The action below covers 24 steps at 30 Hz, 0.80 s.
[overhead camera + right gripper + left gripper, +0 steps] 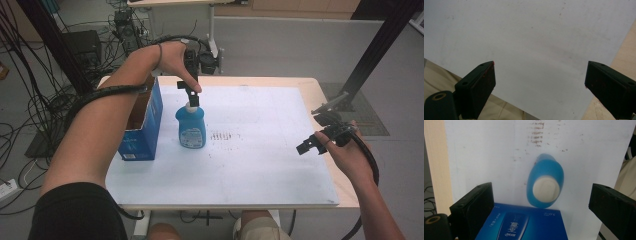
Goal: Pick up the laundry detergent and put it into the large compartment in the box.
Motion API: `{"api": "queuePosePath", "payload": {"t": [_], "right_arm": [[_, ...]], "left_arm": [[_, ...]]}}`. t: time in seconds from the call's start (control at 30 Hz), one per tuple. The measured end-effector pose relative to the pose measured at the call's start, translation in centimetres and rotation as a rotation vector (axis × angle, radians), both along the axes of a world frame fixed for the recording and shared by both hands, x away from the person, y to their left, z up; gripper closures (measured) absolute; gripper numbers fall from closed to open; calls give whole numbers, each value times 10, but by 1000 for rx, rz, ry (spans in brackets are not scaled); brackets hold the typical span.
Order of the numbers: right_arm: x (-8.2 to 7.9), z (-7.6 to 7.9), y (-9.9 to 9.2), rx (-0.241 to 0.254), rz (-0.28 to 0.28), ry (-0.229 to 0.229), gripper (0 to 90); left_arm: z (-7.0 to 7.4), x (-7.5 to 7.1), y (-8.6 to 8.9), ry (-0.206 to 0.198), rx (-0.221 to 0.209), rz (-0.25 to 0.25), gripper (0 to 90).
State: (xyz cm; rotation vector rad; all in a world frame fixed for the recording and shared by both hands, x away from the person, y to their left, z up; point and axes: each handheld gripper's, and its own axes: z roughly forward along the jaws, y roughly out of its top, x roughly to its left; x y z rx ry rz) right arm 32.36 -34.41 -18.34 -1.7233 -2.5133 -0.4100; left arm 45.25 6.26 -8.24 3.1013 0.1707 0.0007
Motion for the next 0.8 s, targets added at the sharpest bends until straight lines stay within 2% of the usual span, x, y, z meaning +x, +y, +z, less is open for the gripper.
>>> {"api": "queuePosePath", "payload": {"t": [0.8], "right_arm": [[2, 0, 2, 1, 11, -2, 93]], "left_arm": [[-5, -1, -3, 19, 13, -16, 56]]}}
